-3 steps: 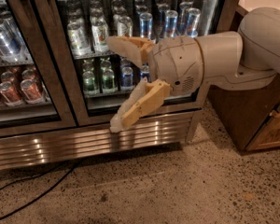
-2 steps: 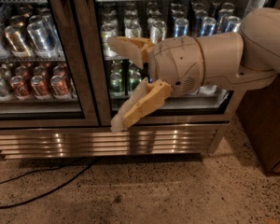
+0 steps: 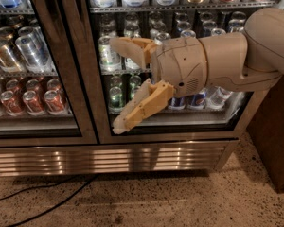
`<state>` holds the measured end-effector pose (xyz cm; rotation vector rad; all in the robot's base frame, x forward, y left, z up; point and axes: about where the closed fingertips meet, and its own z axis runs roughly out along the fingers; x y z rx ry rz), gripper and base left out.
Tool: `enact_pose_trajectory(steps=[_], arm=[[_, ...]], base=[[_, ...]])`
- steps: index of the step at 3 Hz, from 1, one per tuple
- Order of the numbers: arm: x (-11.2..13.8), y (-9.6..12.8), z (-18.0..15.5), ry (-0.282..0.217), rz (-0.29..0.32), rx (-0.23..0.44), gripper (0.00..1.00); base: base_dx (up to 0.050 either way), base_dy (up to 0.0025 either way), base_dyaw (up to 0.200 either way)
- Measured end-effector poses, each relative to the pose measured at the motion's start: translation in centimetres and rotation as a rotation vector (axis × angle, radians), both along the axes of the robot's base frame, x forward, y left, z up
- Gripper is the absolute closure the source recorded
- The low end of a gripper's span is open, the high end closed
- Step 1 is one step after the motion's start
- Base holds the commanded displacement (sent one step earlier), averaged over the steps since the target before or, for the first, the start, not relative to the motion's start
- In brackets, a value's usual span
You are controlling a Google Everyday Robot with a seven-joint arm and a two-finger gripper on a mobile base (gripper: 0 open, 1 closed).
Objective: Open right fridge door
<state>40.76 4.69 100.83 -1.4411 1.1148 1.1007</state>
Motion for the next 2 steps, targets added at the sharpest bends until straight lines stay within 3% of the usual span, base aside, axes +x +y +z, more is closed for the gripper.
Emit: enact_pose_trajectory(steps=[2], arm=[[0.0, 0.0, 0.0, 0.0, 0.0, 0.0, 0.0]], base=[[0.05, -0.00002, 0.0]])
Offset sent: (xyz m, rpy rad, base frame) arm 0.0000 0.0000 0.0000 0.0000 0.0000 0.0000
